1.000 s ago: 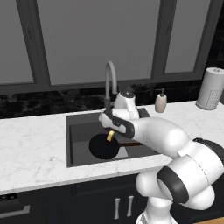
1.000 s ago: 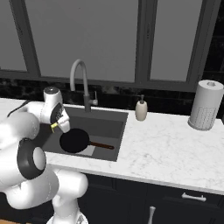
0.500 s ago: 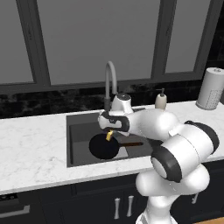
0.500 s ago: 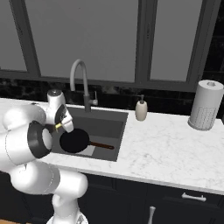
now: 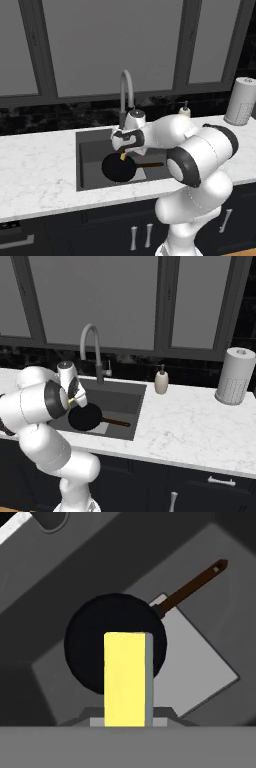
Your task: Pick the pan and sponge and place them into the sink. Then turn on the water.
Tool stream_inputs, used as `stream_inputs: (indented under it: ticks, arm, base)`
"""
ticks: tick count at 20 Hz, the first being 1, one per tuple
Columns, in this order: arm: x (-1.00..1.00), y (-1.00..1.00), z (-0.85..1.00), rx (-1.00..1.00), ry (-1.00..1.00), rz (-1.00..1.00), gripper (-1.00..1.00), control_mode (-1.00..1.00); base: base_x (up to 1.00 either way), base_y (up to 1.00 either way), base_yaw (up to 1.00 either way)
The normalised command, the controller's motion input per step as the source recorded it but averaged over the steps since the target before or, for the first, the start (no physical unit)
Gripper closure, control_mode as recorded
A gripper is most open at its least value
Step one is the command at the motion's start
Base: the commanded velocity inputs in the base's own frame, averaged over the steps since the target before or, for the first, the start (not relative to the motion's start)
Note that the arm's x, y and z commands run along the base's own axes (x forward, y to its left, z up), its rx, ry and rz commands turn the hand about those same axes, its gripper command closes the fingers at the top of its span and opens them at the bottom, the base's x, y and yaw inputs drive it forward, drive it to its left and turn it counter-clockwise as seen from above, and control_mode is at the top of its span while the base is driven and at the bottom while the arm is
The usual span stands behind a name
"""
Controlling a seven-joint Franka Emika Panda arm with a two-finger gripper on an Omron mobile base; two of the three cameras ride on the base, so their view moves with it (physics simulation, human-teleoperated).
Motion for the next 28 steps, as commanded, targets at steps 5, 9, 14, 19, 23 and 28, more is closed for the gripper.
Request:
stream_inputs:
  ticks: [5, 9, 14, 19, 23, 28]
  arm:
    - [0.29, 0.02, -0.19, -0.03, 0.00, -0.01, 1.00, -1.00]
    - [0.23, 0.11, -0.26, -0.04, 0.00, -0.01, 1.00, -1.00]
    - [0.26, 0.14, -0.25, -0.03, 0.00, -0.01, 1.00, -1.00]
    - [0.21, 0.16, -0.26, -0.04, 0.00, -0.02, 1.00, -1.00]
    - [0.17, 0.21, -0.27, -0.05, 0.00, -0.02, 1.00, -1.00]
    - [0.24, 0.13, -0.31, -0.04, 0.00, -0.02, 1.00, -1.00]
  base:
    - [0.00, 0.00, 0.00]
    - [0.00, 0.00, 0.00]
    - [0.00, 0.00, 0.00]
    - [0.00, 0.00, 0.00]
    - [0.00, 0.00, 0.00]
    - [0.00, 0.00, 0.00]
